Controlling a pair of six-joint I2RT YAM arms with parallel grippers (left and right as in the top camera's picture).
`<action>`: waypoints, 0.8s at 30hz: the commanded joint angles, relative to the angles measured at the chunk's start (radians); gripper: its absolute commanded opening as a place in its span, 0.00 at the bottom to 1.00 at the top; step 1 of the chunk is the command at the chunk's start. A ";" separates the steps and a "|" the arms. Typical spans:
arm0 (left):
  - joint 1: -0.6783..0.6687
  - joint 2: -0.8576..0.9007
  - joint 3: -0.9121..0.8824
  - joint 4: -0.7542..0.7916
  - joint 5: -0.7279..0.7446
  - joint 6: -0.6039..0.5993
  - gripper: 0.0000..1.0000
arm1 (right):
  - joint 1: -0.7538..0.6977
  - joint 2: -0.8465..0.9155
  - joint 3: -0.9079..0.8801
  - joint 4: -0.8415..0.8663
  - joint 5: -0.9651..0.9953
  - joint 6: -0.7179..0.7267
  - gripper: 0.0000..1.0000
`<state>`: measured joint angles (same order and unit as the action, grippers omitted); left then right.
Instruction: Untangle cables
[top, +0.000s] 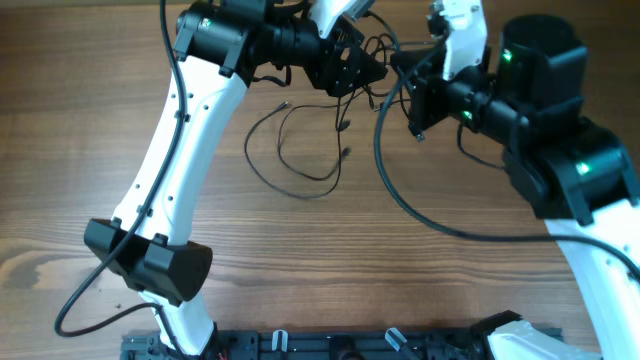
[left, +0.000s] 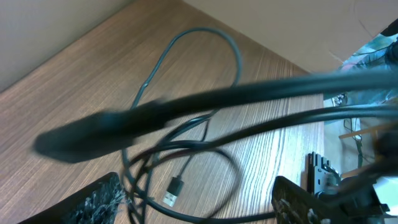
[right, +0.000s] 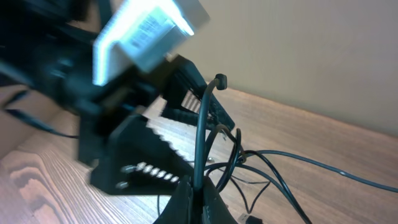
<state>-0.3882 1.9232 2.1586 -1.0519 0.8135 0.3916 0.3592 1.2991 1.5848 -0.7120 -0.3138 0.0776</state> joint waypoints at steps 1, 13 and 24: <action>-0.002 0.019 -0.001 0.005 0.023 0.021 0.81 | 0.000 -0.092 0.057 -0.011 -0.023 0.011 0.04; -0.007 0.021 -0.001 0.234 0.009 -0.170 0.76 | 0.001 -0.138 0.057 -0.084 -0.023 0.011 0.04; -0.005 0.022 0.000 0.222 -0.097 -0.191 0.87 | 0.000 -0.136 0.057 -0.093 -0.019 0.010 0.04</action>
<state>-0.4580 1.9526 2.1586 -0.8303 0.7677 0.2291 0.3592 1.1721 1.6131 -0.8085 -0.3145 0.0814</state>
